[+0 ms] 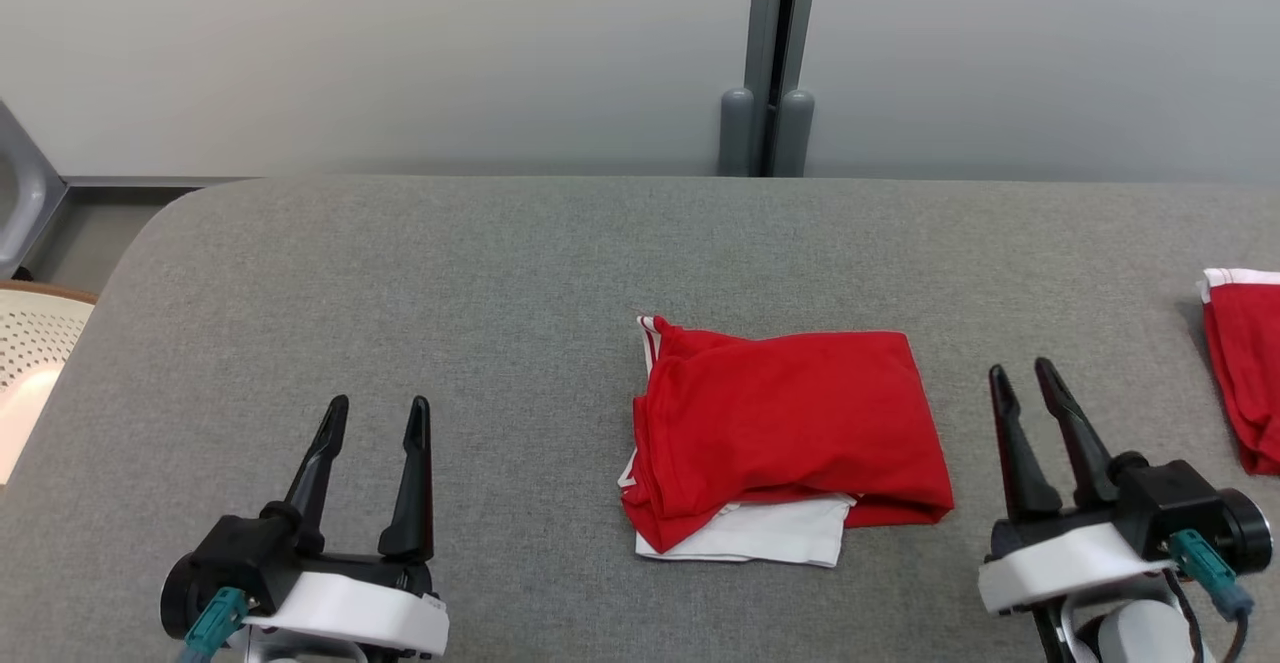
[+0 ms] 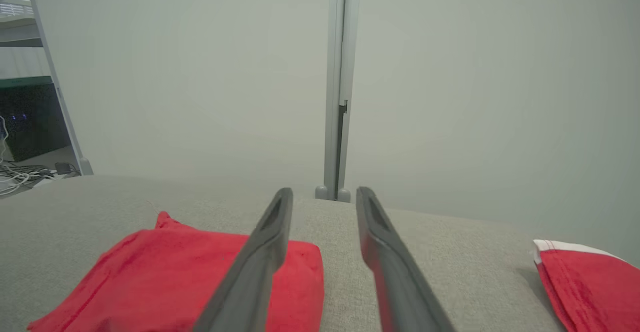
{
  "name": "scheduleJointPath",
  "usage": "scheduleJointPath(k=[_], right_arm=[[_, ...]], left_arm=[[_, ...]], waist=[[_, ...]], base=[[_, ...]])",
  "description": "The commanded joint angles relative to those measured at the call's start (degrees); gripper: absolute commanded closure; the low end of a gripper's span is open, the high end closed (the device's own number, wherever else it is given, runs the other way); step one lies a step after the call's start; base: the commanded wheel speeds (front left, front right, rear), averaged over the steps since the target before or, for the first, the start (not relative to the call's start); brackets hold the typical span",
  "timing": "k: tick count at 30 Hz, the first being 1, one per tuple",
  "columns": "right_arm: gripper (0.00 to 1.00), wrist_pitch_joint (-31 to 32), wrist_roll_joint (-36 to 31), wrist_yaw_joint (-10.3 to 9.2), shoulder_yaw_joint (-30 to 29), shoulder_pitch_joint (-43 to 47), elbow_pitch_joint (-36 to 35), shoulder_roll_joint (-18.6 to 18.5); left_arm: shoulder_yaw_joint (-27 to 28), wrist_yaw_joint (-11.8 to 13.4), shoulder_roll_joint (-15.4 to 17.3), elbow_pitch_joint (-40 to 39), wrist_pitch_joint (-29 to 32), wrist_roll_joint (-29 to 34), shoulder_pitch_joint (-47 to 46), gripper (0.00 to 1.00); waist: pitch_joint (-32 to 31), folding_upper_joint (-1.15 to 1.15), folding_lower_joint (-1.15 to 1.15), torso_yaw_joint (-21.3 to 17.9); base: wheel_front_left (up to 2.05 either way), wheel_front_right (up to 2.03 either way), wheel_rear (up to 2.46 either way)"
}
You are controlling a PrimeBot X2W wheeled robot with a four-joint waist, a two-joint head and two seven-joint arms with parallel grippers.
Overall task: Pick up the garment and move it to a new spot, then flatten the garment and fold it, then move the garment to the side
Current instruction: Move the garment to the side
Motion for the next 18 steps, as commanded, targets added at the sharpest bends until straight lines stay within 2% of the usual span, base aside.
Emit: scheduleJointPath(k=[1, 8, 12, 18], right_arm=[[1.0, 0.0, 0.5, -0.03, 1.3, -2.1, 0.1, -0.2], [1.0, 0.0, 1.7, -0.03, 8.1, -9.0, 4.1, 0.0], [1.0, 0.0, 1.8, -0.03, 11.5, -15.0, 11.0, 0.0], [1.0, 0.0, 0.4, -0.03, 11.4, -22.7, 22.2, -0.9]], left_arm=[[-0.3, -0.4, 0.2, 0.5, 0.0, -0.4, -1.2, 0.0], [-1.6, -0.7, 0.2, 0.9, 0.0, -1.4, -3.7, 0.0], [-3.2, -0.8, 0.2, 1.2, 0.0, -2.2, -5.6, 0.0], [-6.1, -0.4, 0.2, 1.1, 0.0, -3.8, -8.6, 0.0]], waist=[[1.3, 0.0, 0.0, 1.1], [6.0, 0.0, 0.0, 4.6], [9.5, 0.0, 0.0, 8.0], [14.2, 0.0, 0.0, 13.7]], base=[[0.0, 0.0, 0.0], [0.0, 0.0, 0.0], [0.0, 0.0, 0.0], [0.0, 0.0, 0.0]])
